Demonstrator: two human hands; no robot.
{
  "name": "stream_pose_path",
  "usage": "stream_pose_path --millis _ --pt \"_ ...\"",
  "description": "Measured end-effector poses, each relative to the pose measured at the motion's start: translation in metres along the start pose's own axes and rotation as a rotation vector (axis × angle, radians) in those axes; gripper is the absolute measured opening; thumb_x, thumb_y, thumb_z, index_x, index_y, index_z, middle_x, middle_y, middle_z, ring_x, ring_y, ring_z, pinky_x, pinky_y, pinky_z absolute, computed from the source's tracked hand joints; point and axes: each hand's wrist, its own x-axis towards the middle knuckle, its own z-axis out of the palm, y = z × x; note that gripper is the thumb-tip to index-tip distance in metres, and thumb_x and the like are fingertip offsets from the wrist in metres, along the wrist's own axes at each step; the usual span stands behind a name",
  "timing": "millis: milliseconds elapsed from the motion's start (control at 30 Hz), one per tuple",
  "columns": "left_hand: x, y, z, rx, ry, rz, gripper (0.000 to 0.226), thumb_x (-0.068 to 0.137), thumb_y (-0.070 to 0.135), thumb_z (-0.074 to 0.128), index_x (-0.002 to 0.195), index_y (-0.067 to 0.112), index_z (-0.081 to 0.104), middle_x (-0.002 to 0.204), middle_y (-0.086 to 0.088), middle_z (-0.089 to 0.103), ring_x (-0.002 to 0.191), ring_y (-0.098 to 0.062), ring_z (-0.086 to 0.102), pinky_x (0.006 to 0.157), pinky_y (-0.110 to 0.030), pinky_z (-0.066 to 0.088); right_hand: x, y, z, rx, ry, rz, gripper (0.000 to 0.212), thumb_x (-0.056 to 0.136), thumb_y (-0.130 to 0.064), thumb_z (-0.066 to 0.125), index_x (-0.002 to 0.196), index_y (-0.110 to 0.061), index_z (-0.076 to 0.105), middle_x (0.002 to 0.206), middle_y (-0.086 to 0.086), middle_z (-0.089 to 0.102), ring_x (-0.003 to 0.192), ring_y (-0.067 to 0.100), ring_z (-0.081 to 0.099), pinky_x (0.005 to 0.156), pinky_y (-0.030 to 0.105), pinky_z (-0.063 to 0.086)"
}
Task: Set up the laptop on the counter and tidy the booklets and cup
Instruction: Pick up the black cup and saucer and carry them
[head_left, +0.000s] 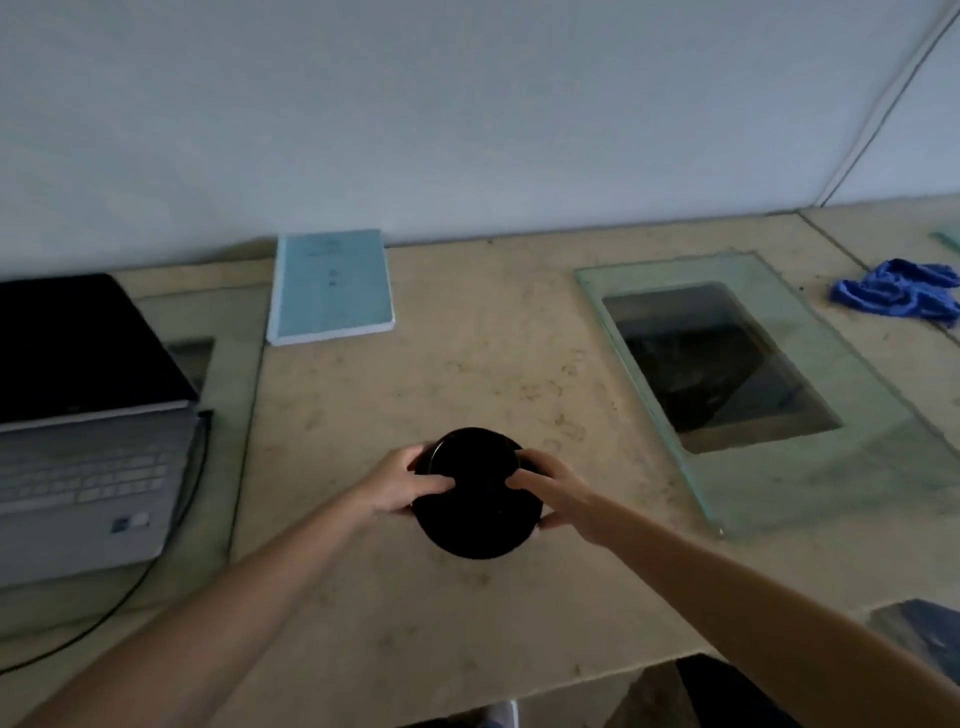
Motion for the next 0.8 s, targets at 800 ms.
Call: stream_pose_path --millis 800 --pt "-0.349 -0.256 -0.34 -0.322 0.592 -0.093 0.032 0.082 0.033 0.069 0.11 0.021 0.062 0.105 -0.002 0.068 0.086 -0.016 0.066 0.063 -0.025 0.054 -0.024 -0.132 0.512 -0.345 -0.486 -0.213 0.035 0.086 -0.033 0.062 0.12 -0.031 0.054 0.117 0.0 0.057 0.098 0.018 0.06 0.072 0.035 0.059"
